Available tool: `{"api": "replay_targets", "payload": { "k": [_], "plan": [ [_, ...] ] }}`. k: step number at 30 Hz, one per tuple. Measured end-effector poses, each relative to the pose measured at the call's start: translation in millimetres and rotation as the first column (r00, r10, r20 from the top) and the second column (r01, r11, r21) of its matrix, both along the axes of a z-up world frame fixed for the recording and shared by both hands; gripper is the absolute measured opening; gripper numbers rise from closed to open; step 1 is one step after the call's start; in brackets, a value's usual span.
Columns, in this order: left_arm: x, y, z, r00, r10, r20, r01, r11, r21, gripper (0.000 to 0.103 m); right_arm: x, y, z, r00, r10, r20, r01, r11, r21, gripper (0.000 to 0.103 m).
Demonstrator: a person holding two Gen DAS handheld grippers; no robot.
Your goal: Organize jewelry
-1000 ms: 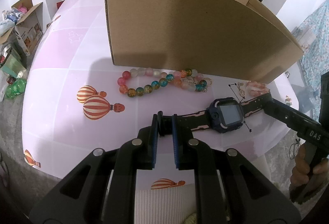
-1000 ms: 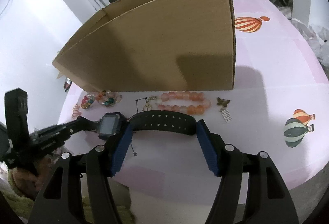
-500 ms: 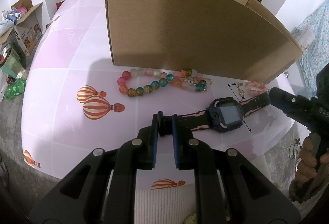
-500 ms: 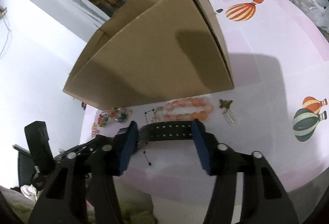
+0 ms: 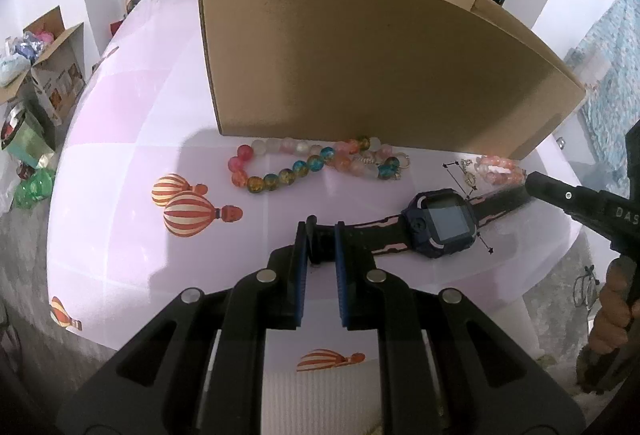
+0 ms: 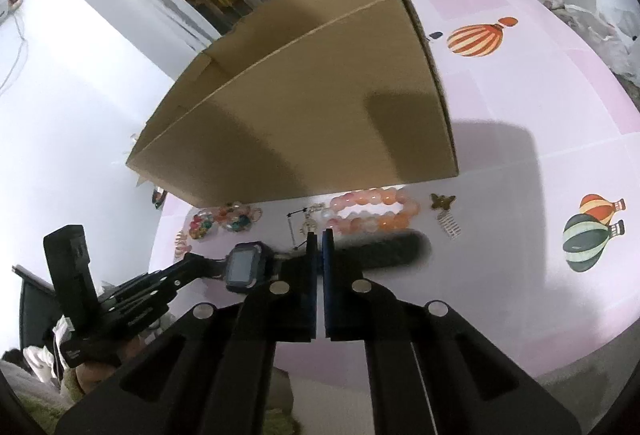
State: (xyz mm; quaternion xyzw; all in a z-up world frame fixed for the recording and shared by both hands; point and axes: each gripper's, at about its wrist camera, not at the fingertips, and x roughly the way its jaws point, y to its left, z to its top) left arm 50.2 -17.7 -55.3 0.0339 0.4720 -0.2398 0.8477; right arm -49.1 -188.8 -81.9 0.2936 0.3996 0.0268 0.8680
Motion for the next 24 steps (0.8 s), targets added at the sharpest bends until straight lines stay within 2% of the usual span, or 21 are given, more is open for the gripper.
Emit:
{"api": "replay_targets", "payload": {
  "k": [5,9,10,11,13,17,21,24],
  "plan": [
    [-5.4,1.7,1.0,1.0,0.002,0.01,-0.002,1.0,-0.018,0.011,-3.5,9.4,6.3,1.0,0.019,0.02,-0.018,0.999,-0.033,0.002],
    [-5.1,1.0,1.7,1.0,0.004,0.013,-0.003,1.0,-0.014,0.011,-7.7,10.4,9.1,1.0,-0.002,-0.002,0.002,0.993,-0.12,0.005],
    [-5.9,0.6,1.7,1.0,0.004,0.014,-0.003,1.0,-0.013,0.011,-9.3,8.1,9.3,1.0,-0.026,-0.013,0.023,0.988,-0.152,0.015],
    [-5.7,1.2,1.5,1.0,0.004,0.014,-0.003,1.0,-0.013,0.011,-10.1,6.5,8.9,0.999,-0.038,-0.014,0.035,0.985,-0.17,0.031],
    [-4.7,1.5,1.9,1.0,0.003,0.012,-0.003,1.0,-0.014,0.011,-10.3,2.6,7.8,0.998,-0.065,-0.022,0.059,0.974,-0.217,0.049],
    [-3.0,0.7,2.1,1.0,0.005,0.008,-0.005,1.0,-0.011,0.011,-2.0,-3.0,-6.8,0.994,-0.074,-0.076,0.055,0.97,-0.235,0.052],
    [-1.0,1.1,1.2,1.0,0.008,-0.002,-0.008,1.0,-0.014,0.011,3.2,3.2,-9.1,0.996,-0.055,-0.071,0.032,0.957,-0.287,0.06],
    [0.9,1.4,0.3,1.0,0.01,-0.007,-0.01,1.0,-0.017,0.011,4.4,5.3,-9.4,0.996,-0.047,-0.07,0.027,0.964,-0.264,0.062]
  ]
}}
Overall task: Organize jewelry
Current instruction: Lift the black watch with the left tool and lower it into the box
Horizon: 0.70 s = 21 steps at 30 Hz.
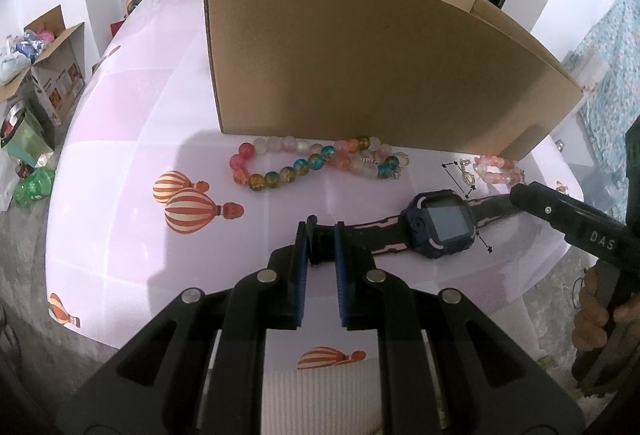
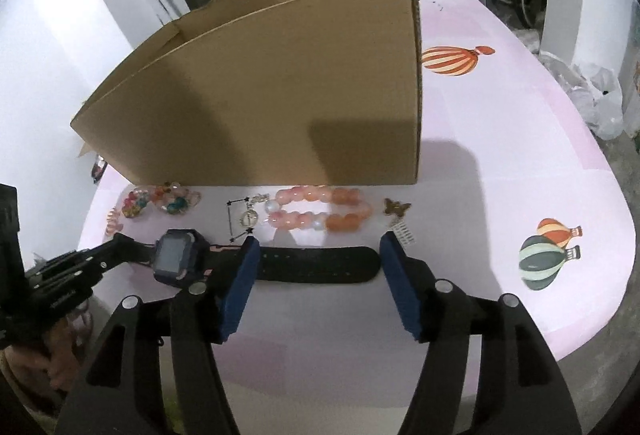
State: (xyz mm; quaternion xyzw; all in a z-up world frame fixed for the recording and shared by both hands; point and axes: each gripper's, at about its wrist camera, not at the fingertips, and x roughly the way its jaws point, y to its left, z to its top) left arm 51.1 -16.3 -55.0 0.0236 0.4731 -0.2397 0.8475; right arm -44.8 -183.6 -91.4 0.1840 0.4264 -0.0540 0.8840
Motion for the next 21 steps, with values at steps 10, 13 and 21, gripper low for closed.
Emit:
{"api": "replay_targets", "payload": {
  "k": [10,13,21],
  "plan": [
    [4.9,2.9,-1.3,1.0,0.002,-0.013,-0.002,1.0,-0.006,0.011,-1.6,-2.5,0.2,1.0,-0.012,0.007,0.012,0.999,0.05,0.05],
    [5.4,3.6,-1.8,1.0,0.001,-0.014,-0.001,1.0,-0.008,0.011,-2.2,-1.6,0.5,1.0,-0.013,0.01,0.013,0.998,0.064,0.046],
    [3.3,4.6,-1.6,1.0,-0.002,0.0,0.002,1.0,-0.016,0.011,-3.7,1.7,2.4,0.999,0.001,0.04,-0.006,0.992,0.126,0.019]
  ]
}}
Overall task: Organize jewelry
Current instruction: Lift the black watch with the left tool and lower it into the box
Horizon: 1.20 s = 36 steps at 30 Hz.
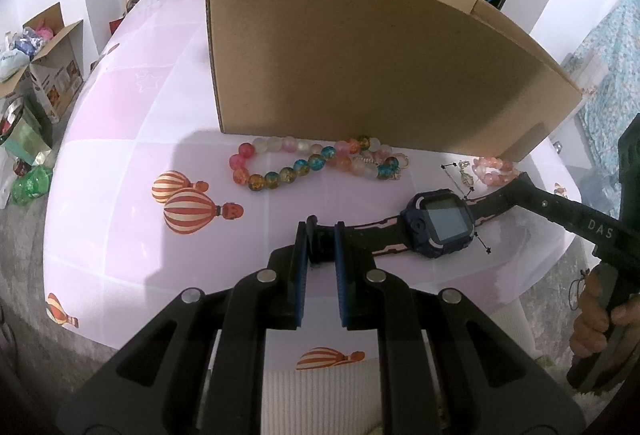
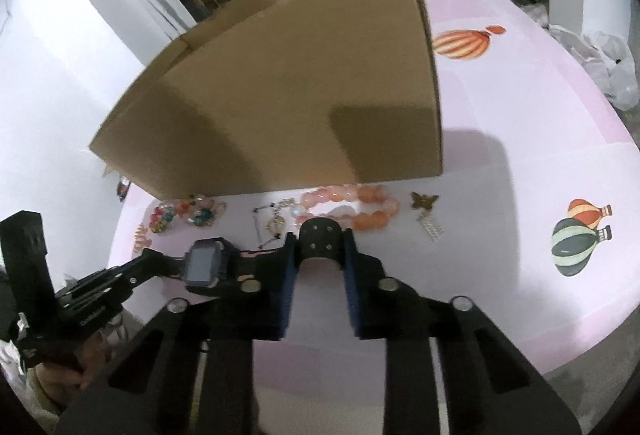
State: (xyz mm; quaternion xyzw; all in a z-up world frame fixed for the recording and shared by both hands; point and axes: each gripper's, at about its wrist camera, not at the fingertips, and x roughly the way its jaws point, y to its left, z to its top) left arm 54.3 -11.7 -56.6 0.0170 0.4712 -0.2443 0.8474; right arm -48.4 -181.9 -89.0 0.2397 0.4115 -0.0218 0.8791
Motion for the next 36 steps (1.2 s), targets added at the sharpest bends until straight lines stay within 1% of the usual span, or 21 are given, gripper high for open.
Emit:
{"api": "replay_targets", "payload": {
  "k": [5,8,11,12,15,16,18,20,21,22,23,25,26,28,30,31,33,34,35,36],
  "plan": [
    [-8.5,5.6,12.0,0.999,-0.009,0.034,0.01,0.999,-0.031,0.011,-7.3,7.4,21.3,0.998,0.045,0.053,-0.044,0.999,-0.021,0.015],
    [-15.4,8.7,30.4,0.997,-0.026,0.066,0.029,0.998,-0.056,0.011,-13.6,13.0,39.5,0.994,0.08,0.081,-0.076,0.996,-0.043,0.015],
    [-17.4,16.0,59.9,0.995,-0.04,0.09,0.05,0.992,-0.116,0.011,-18.4,14.2,68.2,0.985,0.106,0.133,-0.099,0.993,-0.056,0.015],
    [-17.0,17.8,74.8,0.992,-0.048,0.117,0.063,0.989,-0.133,0.011,-18.3,13.6,79.4,0.981,0.113,0.156,-0.103,0.992,-0.068,0.015],
    [-10.8,16.5,112.5,0.976,-0.076,0.205,0.108,0.983,-0.146,0.011,-9.5,9.9,120.6,0.958,0.147,0.245,-0.119,0.985,-0.122,0.015],
    [-1.9,13.4,127.4,0.969,-0.087,0.232,0.125,0.98,-0.153,0.011,-5.4,8.5,128.7,0.952,0.156,0.263,-0.122,0.982,-0.142,0.015],
    [18.2,4.8,145.5,0.963,-0.099,0.249,0.141,0.978,-0.156,0.011,18.4,3.1,146.8,0.943,0.18,0.28,-0.129,0.973,-0.192,0.015],
    [54.6,-11.5,155.9,0.965,-0.114,0.234,0.151,0.978,-0.146,0.011,50.5,-7.7,155.1,0.946,0.193,0.259,-0.142,0.969,-0.203,0.015],
    [67.9,-19.6,155.9,0.97,-0.117,0.215,0.148,0.98,-0.136,0.011,65.3,-13.2,156.2,0.952,0.194,0.238,-0.144,0.967,-0.212,0.015],
    [93.4,-32.6,153.4,0.977,-0.127,0.173,0.149,0.981,-0.122,0.011,86.6,-19.2,156.0,0.958,0.2,0.204,-0.152,0.962,-0.229,0.015],
    [110.6,-41.0,150.8,0.98,-0.134,0.148,0.151,0.982,-0.114,0.011,100.3,-23.1,153.6,0.963,0.2,0.181,-0.155,0.959,-0.239,0.015],
    [144.6,-61.5,141.4,0.986,-0.141,0.089,0.148,0.986,-0.076,0.011,131.1,-30.5,145.7,0.973,0.202,0.109,-0.169,0.952,-0.257,0.015],
    [161.7,-71.7,133.8,0.987,-0.147,0.062,0.151,0.987,-0.052,0.011,152.5,-37.2,137.2,0.978,0.201,0.054,-0.182,0.951,-0.249,0.015],
    [188.0,-90.7,119.8,0.988,-0.155,0.019,0.155,0.988,0.0,0.011,174.9,-41.9,127.7,0.979,0.201,-0.014,-0.198,0.946,-0.257,0.015],
    [202.1,-100.3,103.0,0.987,-0.157,-0.026,0.158,0.987,0.021,0.011,196.9,-48.4,116.2,0.978,0.193,-0.076,-0.206,0.939,-0.276,0.015],
    [212.4,-107.9,95.7,0.987,-0.153,-0.05,0.155,0.987,0.044,0.011,204.8,-51.0,111.9,0.977,0.19,-0.099,-0.21,0.937,-0.278,0.015],
    [218.9,-113.7,89.5,0.986,-0.156,-0.057,0.159,0.985,0.07,0.011,218.1,-56.6,101.2,0.972,0.178,-0.152,-0.215,0.936,-0.279,0.017],
    [222.9,-116.7,85.8,0.986,-0.156,-0.065,0.161,0.983,0.083,0.011,221.8,-58.2,97.2,0.971,0.176,-0.164,-0.217,0.934,-0.283,0.019],
    [225.5,-119.7,82.1,0.984,-0.161,-0.075,0.168,0.981,0.093,0.012,223.3,-59.4,95.6,0.97,0.171,-0.171,-0.215,0.933,-0.288,0.024],
    [225.6,-121.0,80.4,0.983,-0.163,-0.081,0.171,0.98,0.104,0.012,224.7,-60.5,94.1,0.969,0.166,-0.185,-0.214,0.935,-0.283,0.027]
  ]
}}
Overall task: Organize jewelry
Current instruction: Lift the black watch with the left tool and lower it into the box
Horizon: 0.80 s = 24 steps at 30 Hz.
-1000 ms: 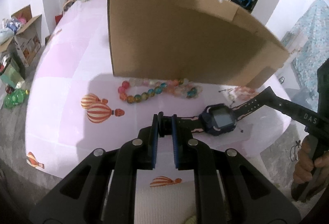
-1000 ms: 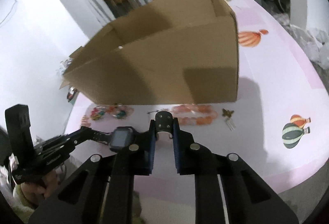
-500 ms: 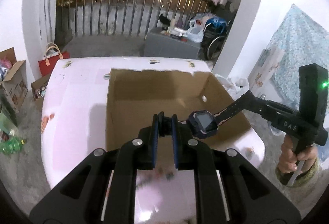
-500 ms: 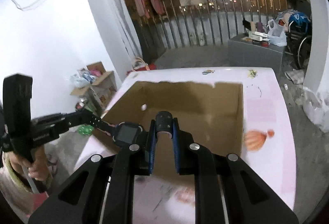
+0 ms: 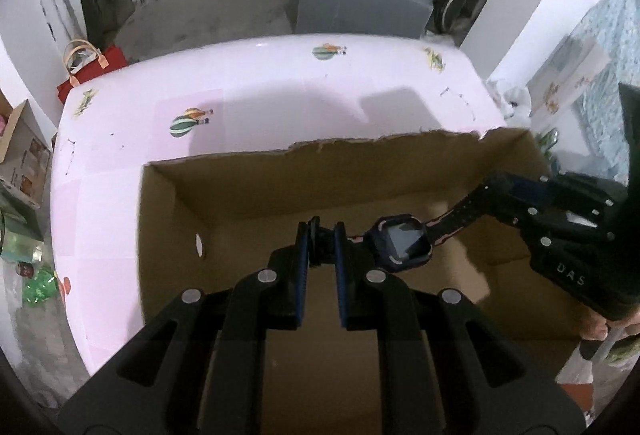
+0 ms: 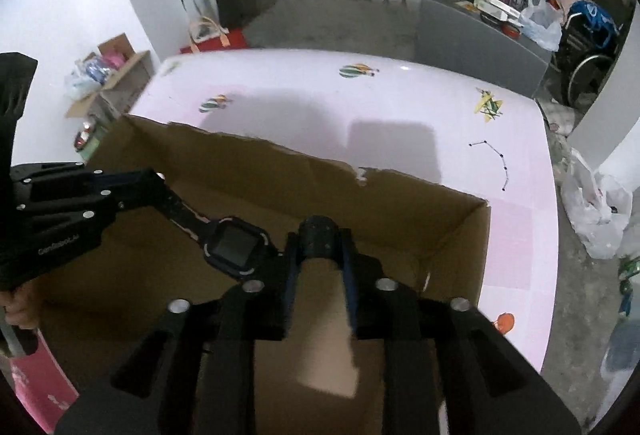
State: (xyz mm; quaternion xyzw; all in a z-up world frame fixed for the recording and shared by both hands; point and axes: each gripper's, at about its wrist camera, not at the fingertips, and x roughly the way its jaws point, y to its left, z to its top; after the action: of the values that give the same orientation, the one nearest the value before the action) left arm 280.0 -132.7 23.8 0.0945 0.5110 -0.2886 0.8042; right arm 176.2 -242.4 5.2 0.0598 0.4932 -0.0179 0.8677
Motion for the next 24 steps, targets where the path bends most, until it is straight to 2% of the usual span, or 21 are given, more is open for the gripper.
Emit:
{"api": "replay_targets", "payload": {
  "k": [1,4,8,12,15,18,24],
  "plan": [
    [1.2,-2.0,-3.4,1.0,0.004,-0.002,-0.004,1.0,0.022,0.012,0.1,0.3,0.1,1.0,-0.007,-0.006,0.007,1.0,-0.008,0.032],
    [0.4,-3.7,-4.2,1.0,0.007,0.005,-0.007,0.999,0.04,0.026,-4.4,2.4,5.8,1.0,-0.01,0.021,0.011,0.999,-0.039,0.041],
    [-0.7,-1.0,-0.6,1.0,0.013,0.012,-0.013,0.999,0.03,0.035,-12.7,-0.4,8.9,0.999,-0.019,0.038,0.021,0.998,-0.054,0.042],
    [-5.0,0.6,7.4,0.999,0.014,0.052,-0.015,1.0,0.019,0.036,-23.3,-3.3,15.8,0.997,-0.034,0.062,0.038,0.997,-0.064,0.042],
    [-11.4,8.4,23.3,0.996,0.022,0.089,-0.021,1.0,-0.017,0.036,-32.3,-3.7,26.1,0.994,-0.033,0.1,0.042,0.996,-0.083,0.042],
    [-26.5,27.3,47.8,0.988,0.045,0.148,-0.034,0.997,-0.07,0.039,-48.4,0.0,40.8,0.988,-0.023,0.154,0.038,0.995,-0.098,0.047],
    [-79.5,88.8,85.4,0.963,0.111,0.245,-0.073,0.985,-0.159,0.047,-96.6,8.4,64.7,0.964,-0.011,0.265,0.034,0.996,-0.081,0.053]
  ]
}}
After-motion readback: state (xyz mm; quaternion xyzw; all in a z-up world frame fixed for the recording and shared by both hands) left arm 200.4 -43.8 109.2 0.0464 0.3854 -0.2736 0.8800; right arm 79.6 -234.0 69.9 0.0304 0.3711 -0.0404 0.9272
